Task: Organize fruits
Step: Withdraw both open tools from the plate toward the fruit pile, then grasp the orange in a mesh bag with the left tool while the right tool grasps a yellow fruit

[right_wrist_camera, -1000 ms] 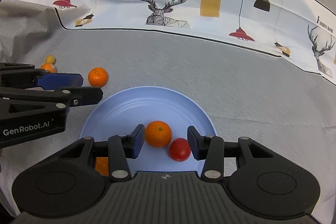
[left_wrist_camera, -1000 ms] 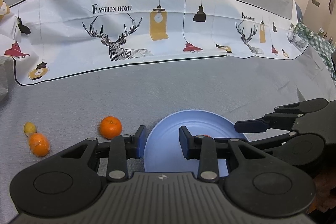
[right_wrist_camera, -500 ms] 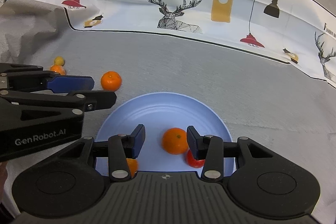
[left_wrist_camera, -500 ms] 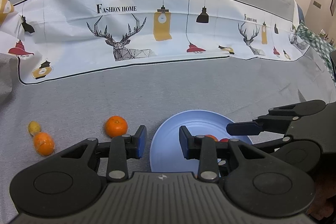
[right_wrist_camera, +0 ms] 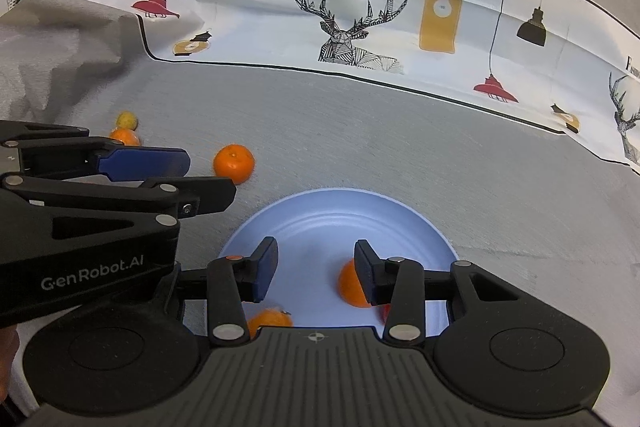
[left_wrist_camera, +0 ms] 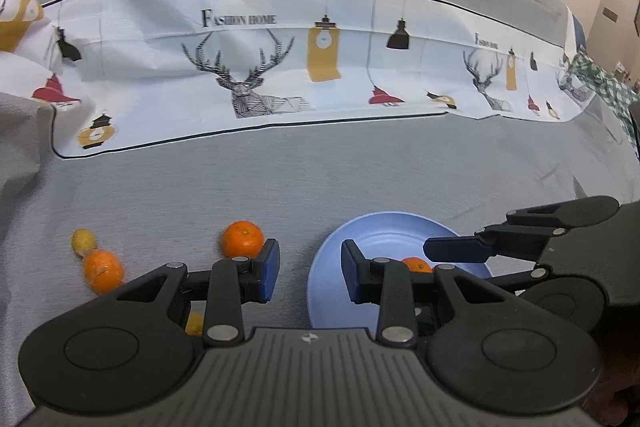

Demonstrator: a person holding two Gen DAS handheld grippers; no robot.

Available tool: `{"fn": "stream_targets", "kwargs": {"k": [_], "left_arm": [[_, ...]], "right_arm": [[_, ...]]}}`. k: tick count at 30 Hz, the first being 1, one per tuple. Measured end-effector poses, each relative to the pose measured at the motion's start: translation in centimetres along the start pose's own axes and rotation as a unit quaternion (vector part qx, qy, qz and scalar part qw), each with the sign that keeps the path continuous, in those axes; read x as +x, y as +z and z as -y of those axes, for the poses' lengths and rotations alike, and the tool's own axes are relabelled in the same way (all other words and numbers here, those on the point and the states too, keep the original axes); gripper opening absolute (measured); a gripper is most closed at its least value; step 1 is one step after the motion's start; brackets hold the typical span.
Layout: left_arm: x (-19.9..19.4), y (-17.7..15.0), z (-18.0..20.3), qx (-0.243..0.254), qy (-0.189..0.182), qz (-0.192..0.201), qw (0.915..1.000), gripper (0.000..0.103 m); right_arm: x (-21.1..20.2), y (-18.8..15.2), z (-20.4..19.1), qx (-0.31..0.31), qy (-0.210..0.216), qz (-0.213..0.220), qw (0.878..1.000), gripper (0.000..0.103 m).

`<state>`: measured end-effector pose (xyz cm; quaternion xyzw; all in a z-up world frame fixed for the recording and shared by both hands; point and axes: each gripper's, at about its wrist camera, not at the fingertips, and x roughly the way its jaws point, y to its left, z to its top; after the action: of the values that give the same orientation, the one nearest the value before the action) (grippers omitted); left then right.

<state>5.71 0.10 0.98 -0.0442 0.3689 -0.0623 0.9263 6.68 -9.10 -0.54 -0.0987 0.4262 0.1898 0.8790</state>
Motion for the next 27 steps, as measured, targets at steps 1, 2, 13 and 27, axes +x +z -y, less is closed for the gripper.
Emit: {"fn": "stream_targets", "kwargs": {"k": [1,2,13,27], "left_arm": [[-0.1,0.0,-0.3,-0.006,0.004,0.001,1.0,0.037],[-0.2,0.1,-0.8,-0.013,0.008,0.002,0.9999,0.037],[-1.6,0.7,-9.8,-0.16,0.078,-0.011,0.984,0.031],[-2.9,-1.2,-18.0,-0.302,0.1,-0.039,0.9472,0.031]], "right_arm": [[0.0,0.1,-0.1,0.001,0.0,0.003,1.0,0.036],[0.0,0.2,-0.2,0.004,0.0,0.006,1.0,0.032],[-0.1,1.4,-2.9,0.029,0.049,0.037,0.998,0.017],[3.0,3.2,-9.5,0.004,0.112,-0.001,0.994,0.026]]}}
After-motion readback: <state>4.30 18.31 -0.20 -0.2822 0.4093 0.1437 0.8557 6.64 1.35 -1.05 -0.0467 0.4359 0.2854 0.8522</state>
